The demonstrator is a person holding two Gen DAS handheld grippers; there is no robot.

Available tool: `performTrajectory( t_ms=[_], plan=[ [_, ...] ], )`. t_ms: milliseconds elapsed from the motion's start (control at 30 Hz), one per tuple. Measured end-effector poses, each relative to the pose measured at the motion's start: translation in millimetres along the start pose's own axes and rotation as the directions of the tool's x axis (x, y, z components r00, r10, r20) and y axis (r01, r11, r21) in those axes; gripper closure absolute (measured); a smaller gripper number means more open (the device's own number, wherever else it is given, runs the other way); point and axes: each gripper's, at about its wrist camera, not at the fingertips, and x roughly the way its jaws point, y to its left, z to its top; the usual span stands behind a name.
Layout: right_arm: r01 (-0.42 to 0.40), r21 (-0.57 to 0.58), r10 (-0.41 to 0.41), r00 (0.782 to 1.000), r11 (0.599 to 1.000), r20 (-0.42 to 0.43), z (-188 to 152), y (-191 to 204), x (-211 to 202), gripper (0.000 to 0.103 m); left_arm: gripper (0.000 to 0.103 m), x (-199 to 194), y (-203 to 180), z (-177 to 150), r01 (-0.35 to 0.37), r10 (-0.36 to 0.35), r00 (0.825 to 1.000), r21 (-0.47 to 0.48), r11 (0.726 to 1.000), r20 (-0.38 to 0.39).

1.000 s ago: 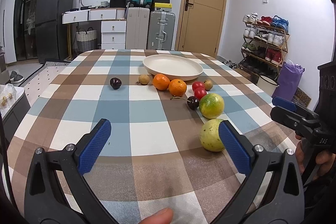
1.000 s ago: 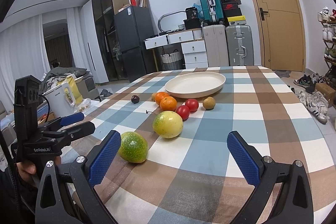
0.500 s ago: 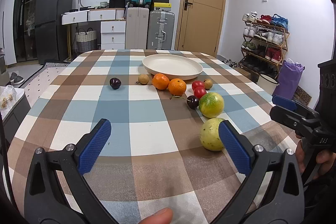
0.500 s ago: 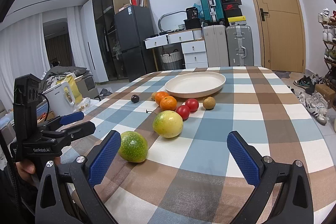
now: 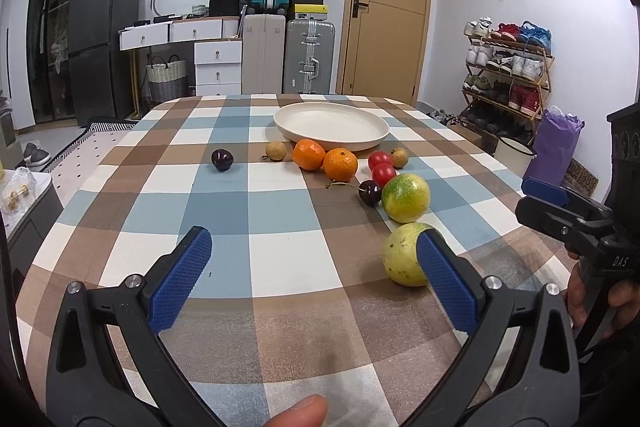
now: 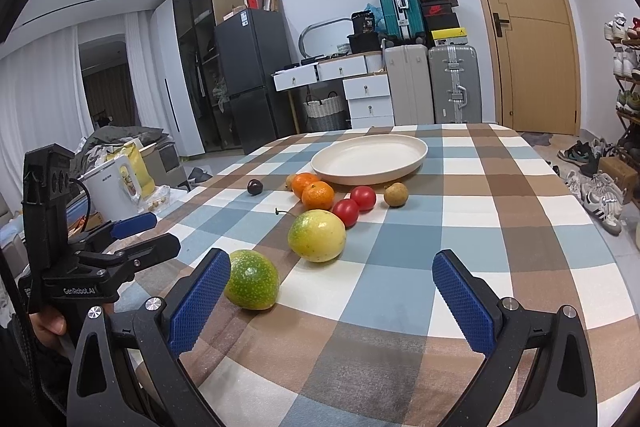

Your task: Organize fruits

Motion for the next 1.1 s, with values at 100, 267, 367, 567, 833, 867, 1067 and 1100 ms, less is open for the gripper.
performTrajectory(
  t_ms=[100, 267, 367, 567, 833, 867, 1067, 1100],
  plan=[
    [0.006, 0.001, -0.006, 1.0, 1.0, -0.023, 2.1, -1.0, 3.0, 0.0, 0.001, -0.9, 1.4, 0.3, -0.013, 0.013, 1.0, 0.018, 1.0, -0.007],
    [0.021, 0.002, -0.021, 0.999, 1.0, -0.039, 5.4, -2.0, 5.5, 0.0, 0.001, -3.6, 3.8, 1.6, -0.027, 0.027, 1.0, 0.042, 0.999, -0.015],
    [0.036, 0.017, -0.036, 0.998, 0.999, -0.043, 8.9, -4.8, 5.1, 0.0, 0.001, -10.4, 3.7, 5.2, -0.029, 0.029, 1.0, 0.039, 0.999, -0.006],
    [0.08, 0.013, -0.078, 0.992, 0.997, -0.098, 14.9, -8.2, 12.6, 0.0, 0.001, -13.5, 2.5, 10.2, -0.04, 0.041, 0.999, 0.025, 0.999, -0.02],
    [0.078, 0.003, -0.077, 0.988, 0.997, -0.135, 22.5, -10.0, 17.0, 0.0, 0.001, 1.2, -16.7, 14.5, -0.024, 0.027, 0.996, 0.041, 0.999, -0.079],
    [0.074, 0.004, -0.073, 0.987, 0.997, -0.14, 23.5, -9.9, 17.9, 0.0, 0.001, 3.6, -19.8, 14.2, -0.018, 0.022, 0.996, 0.046, 0.999, -0.085],
    [0.09, -0.008, -0.09, 0.977, 0.996, -0.193, 27.1, -8.6, 27.8, 0.0, 0.001, 13.0, -29.5, 17.2, 0.015, -0.01, 0.99, 0.039, 0.999, -0.139],
    [0.092, -0.002, -0.09, 0.975, 0.996, -0.201, 27.4, -9.4, 28.8, 0.0, 0.001, 14.7, -30.9, 17.6, 0.02, -0.014, 0.989, 0.036, 0.999, -0.146]
  ],
)
